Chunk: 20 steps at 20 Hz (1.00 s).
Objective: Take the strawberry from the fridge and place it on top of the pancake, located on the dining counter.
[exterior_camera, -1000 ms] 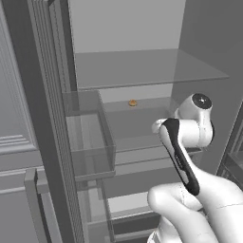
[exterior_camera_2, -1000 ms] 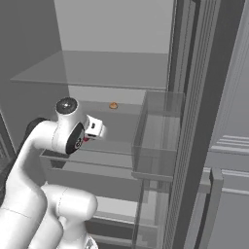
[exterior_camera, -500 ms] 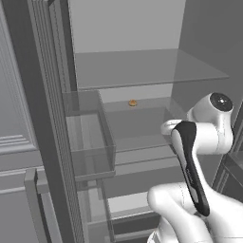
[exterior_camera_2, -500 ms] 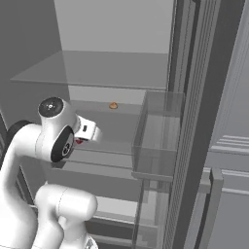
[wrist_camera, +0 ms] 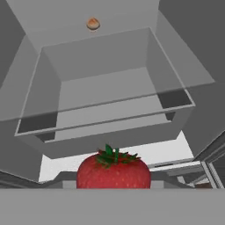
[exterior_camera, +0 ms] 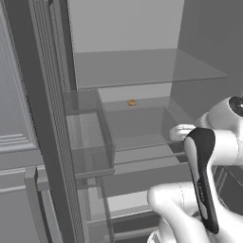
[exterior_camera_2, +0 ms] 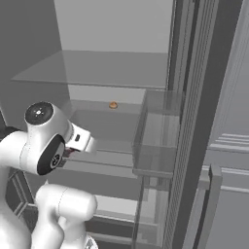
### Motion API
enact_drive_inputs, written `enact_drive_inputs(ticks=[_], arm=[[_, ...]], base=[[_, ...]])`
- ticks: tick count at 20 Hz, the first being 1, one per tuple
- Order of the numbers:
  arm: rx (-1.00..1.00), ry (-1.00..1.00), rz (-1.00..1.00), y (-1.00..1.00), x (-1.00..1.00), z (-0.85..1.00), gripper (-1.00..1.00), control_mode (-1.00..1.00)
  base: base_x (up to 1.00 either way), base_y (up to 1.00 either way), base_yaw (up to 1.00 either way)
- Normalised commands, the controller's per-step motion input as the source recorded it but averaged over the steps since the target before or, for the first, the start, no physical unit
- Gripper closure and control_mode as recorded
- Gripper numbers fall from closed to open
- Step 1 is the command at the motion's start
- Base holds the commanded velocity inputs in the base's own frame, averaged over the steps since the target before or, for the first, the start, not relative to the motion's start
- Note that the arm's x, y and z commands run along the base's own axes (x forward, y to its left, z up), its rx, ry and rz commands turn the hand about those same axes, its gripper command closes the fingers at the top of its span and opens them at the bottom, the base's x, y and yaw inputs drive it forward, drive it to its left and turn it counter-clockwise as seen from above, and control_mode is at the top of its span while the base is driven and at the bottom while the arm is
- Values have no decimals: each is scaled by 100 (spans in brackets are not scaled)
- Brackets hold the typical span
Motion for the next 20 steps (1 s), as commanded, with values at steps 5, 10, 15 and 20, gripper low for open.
enact_drive_inputs(ticks=[5, 10, 15, 20], arm=[[0, 0, 0, 0, 0, 0, 100, 100], [0, 0, 0, 0, 0, 0, 100, 100], [0, 0, 0, 0, 0, 0, 100, 100], [0, 0, 0, 0, 0, 0, 100, 100]], base=[[-100, 0, -12], [-100, 0, -10], [-100, 0, -7], [-100, 3, -1]])
